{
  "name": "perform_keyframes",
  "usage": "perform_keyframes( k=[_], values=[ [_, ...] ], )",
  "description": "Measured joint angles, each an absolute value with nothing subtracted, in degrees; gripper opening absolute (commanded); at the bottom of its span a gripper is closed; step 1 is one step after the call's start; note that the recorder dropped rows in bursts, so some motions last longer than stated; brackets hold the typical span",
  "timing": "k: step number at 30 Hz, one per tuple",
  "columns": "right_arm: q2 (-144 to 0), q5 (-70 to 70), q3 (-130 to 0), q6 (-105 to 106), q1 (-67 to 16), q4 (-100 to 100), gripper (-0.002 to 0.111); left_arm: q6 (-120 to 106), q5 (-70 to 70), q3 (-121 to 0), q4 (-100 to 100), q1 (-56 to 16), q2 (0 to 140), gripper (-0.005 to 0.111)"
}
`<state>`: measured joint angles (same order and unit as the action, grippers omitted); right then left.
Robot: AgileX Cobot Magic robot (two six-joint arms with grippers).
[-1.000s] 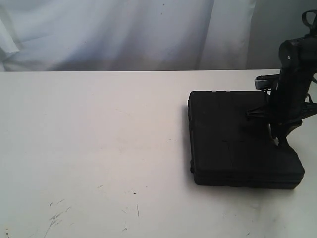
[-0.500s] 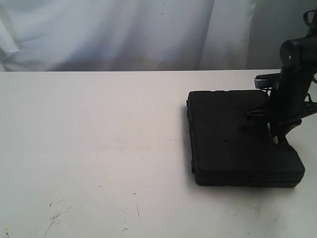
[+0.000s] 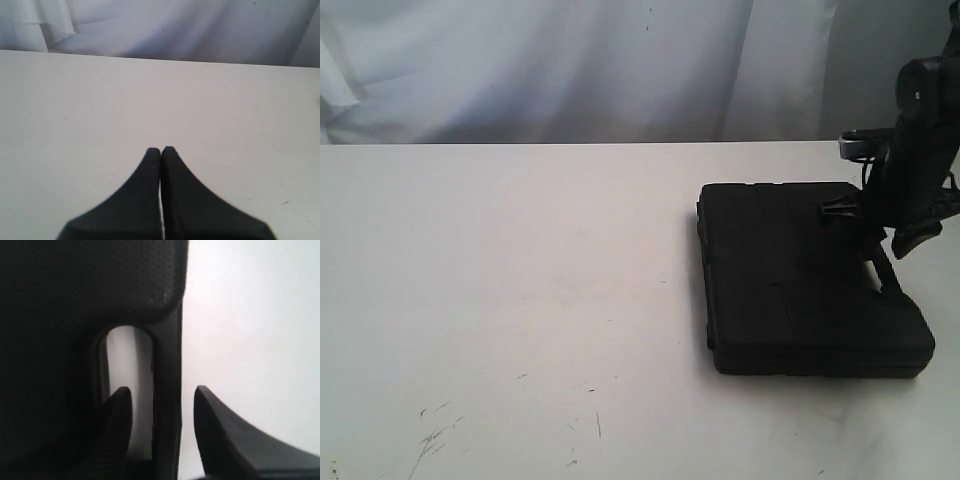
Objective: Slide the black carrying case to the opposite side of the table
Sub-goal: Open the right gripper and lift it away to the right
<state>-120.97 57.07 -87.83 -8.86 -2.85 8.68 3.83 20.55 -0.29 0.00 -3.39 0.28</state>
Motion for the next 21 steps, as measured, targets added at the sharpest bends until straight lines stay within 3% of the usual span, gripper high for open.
perform_keyframes(
  k=[5,7,10,14,21],
  values=[
    [-115.9,57.7,-87.8,-10.1,-2.9,6.6,0.036,3.8,20.6,-0.3,0.0,-3.4,0.3,0.0],
    [-113.5,58.4,-87.8,-10.4,-2.9,4.3,0.026,3.8,20.6,-0.3,0.0,-3.4,0.3,0.0],
    [-110.0,59.6,-87.8,-9.4,-2.9,0.0,0.0,3.8,20.6,-0.3,0.0,-3.4,0.3,0.0],
    [-101.5,56.5,-84.7,-3.8,-4.5,-10.3,0.0,3.8,20.6,-0.3,0.0,-3.4,0.3,0.0],
    [-80.0,37.5,-64.5,-2.3,-11.3,-12.8,0.0,3.8,20.6,-0.3,0.0,-3.4,0.3,0.0]
  ],
)
